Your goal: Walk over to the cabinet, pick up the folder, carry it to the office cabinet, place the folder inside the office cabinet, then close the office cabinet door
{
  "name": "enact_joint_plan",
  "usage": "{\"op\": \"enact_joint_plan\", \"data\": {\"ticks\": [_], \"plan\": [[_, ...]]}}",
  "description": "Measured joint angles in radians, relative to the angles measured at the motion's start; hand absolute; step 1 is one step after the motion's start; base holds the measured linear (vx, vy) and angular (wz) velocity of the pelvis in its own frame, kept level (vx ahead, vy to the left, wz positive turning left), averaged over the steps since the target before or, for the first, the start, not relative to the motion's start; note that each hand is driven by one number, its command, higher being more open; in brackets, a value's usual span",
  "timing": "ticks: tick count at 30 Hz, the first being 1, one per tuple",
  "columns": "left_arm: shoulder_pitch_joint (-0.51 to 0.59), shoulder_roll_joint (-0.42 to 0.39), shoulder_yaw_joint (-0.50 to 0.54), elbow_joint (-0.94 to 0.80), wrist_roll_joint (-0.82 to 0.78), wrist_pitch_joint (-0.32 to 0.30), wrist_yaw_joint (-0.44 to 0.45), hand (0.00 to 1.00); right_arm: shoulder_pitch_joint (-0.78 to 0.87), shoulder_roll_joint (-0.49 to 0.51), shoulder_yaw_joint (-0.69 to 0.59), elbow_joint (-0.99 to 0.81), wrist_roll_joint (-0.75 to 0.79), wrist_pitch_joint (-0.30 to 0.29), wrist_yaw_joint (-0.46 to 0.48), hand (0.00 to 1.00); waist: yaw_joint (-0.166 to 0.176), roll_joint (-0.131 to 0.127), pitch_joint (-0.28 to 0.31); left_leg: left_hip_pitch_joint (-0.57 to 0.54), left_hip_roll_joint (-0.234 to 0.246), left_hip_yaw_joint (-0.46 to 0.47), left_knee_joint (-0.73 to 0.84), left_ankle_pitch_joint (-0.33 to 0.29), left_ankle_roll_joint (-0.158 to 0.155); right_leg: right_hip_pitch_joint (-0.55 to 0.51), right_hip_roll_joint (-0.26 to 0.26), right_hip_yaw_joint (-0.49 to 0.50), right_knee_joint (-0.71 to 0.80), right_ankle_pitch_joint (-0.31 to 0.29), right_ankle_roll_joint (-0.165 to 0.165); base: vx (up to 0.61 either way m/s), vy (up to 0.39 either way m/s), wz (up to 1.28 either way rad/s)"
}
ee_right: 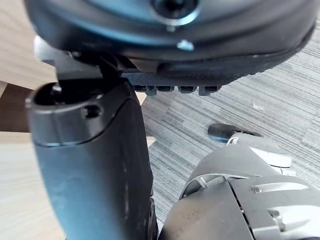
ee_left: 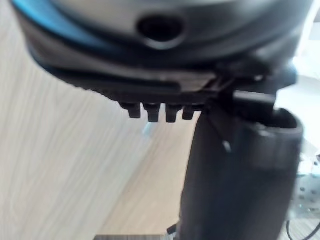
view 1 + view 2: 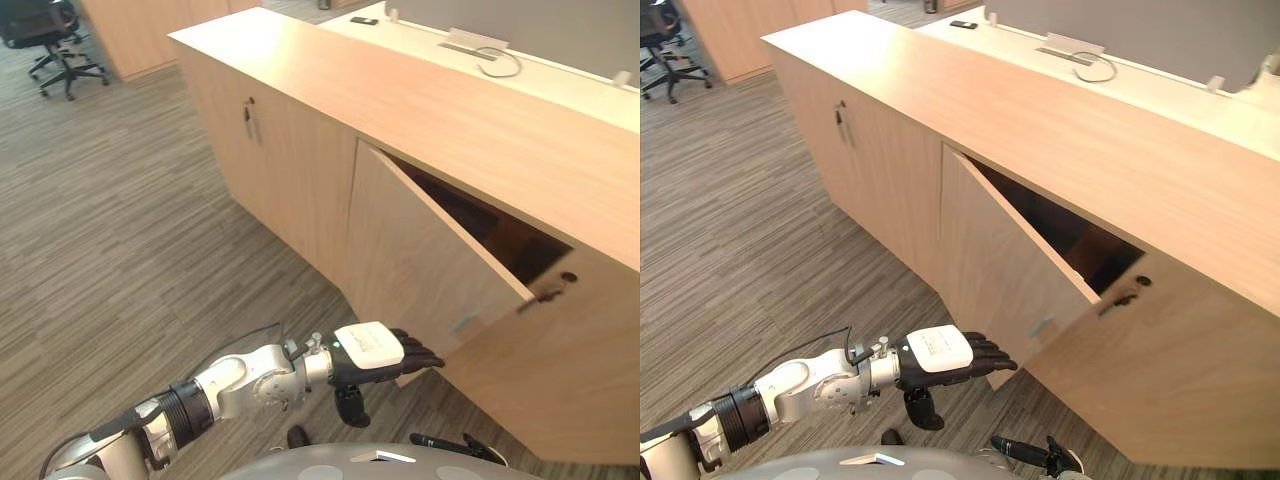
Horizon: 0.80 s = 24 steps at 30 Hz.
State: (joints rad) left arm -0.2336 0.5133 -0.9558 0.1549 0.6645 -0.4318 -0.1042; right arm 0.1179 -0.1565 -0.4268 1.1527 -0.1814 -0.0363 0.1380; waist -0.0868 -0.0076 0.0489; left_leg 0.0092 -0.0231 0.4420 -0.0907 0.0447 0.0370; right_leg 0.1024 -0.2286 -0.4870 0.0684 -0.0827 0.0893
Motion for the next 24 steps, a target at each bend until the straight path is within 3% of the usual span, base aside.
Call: {"op": "enact_joint_plan", "data": {"ticks": [3,6,8,10,11,13,15,16,18,22,24], "plan": [[0.117,-0.109,0.105,0.171,-0.058,0.014,-0.024,1.0,-0.003,0.005,0.007,-0.004,0.0,0.0,-0.001,1.0,-0.005,-0.004,0.002,0.006,0.017,0.044,0.0,0.003,-0.006,-0.02,0.011,0.047,-0.003,-0.004,0.007,-0.09,-0.017,-0.45],[0.247,-0.266,0.327,0.367,-0.274,0.113,-0.036,1.0,0.005,0.028,0.004,-0.018,0.004,0.004,-0.019,1.0,0.002,-0.016,0.001,-0.001,0.042,0.084,0.012,-0.002,-0.012,-0.045,0.03,0.091,-0.012,-0.004,0.007,-0.02,-0.031,-0.43],[0.252,-0.319,0.456,0.501,-0.402,0.177,-0.021,1.0,0.004,0.059,0.003,-0.021,0.036,0.008,-0.036,1.0,0.008,-0.036,0.008,-0.042,0.091,0.104,0.133,-0.055,-0.027,-0.048,0.054,0.124,-0.019,0.001,-0.003,0.02,-0.121,-0.37],[0.255,-0.34,0.587,0.627,-0.537,0.24,0.01,1.0,0.007,0.082,0.003,-0.02,0.075,0.014,-0.041,1.0,0.023,-0.049,0.015,-0.098,0.188,0.128,0.344,-0.155,-0.041,-0.047,0.092,0.163,-0.018,0.008,-0.019,0.02,-0.158,-0.7],[0.277,-0.348,0.7,0.718,-0.624,0.285,0.047,1.0,0.02,0.088,0.003,-0.021,0.104,0.015,-0.042,1.0,0.03,-0.027,0.011,-0.138,0.291,0.13,0.517,-0.24,-0.059,-0.037,0.143,0.193,-0.018,0.005,-0.03,0.04,-0.082,-0.65],[0.298,-0.347,0.772,0.764,-0.693,0.307,0.079,1.0,0.028,0.09,-0.004,-0.02,0.121,0.017,-0.044,1.0,0.031,-0.016,0.013,-0.146,0.33,0.092,0.577,-0.262,-0.065,-0.027,0.171,0.217,-0.018,0.005,-0.033,0.08,-0.075,-0.5],[0.324,-0.357,0.847,0.788,-0.785,0.309,0.125,1.0,0.026,0.086,-0.005,-0.02,0.131,0.018,-0.056,1.0,0.032,-0.009,0.015,-0.159,0.313,-0.034,0.577,-0.263,-0.069,-0.024,0.184,0.239,-0.021,0.006,-0.036,0.09,-0.058,-0.26],[0.324,-0.359,0.855,0.789,-0.791,0.309,0.128,1.0,0.025,0.085,-0.005,-0.019,0.132,0.018,-0.059,1.0,0.033,-0.007,0.017,-0.161,0.309,-0.049,0.575,-0.263,-0.069,-0.025,0.185,0.239,-0.022,0.006,-0.036,0.07,-0.016,-0.08],[0.324,-0.392,0.907,0.802,-0.821,0.306,0.148,1.0,0.023,0.068,0.0,-0.01,0.156,0.015,-0.075,1.0,0.056,0.017,0.028,-0.16,0.267,-0.174,0.562,-0.258,-0.077,-0.019,0.184,0.262,-0.037,0.012,-0.033,0.03,0.005,-0.16],[0.345,-0.434,0.986,0.858,-0.86,0.301,0.157,1.0,0.001,0.052,0.01,0.018,0.188,0.009,-0.082,1.0,0.074,0.036,0.032,-0.123,0.181,-0.402,0.505,-0.255,-0.081,-0.019,0.166,0.36,-0.065,0.042,-0.023,0.05,0.067,-0.59],[0.346,-0.439,1.018,0.879,-0.897,0.3,0.143,1.0,0.002,0.055,0.012,0.022,0.189,0.009,-0.083,1.0,0.084,0.042,0.03,-0.096,0.164,-0.426,0.455,-0.257,-0.084,-0.036,0.158,0.402,-0.071,0.057,-0.018,0.03,0.101,-0.71]]}}
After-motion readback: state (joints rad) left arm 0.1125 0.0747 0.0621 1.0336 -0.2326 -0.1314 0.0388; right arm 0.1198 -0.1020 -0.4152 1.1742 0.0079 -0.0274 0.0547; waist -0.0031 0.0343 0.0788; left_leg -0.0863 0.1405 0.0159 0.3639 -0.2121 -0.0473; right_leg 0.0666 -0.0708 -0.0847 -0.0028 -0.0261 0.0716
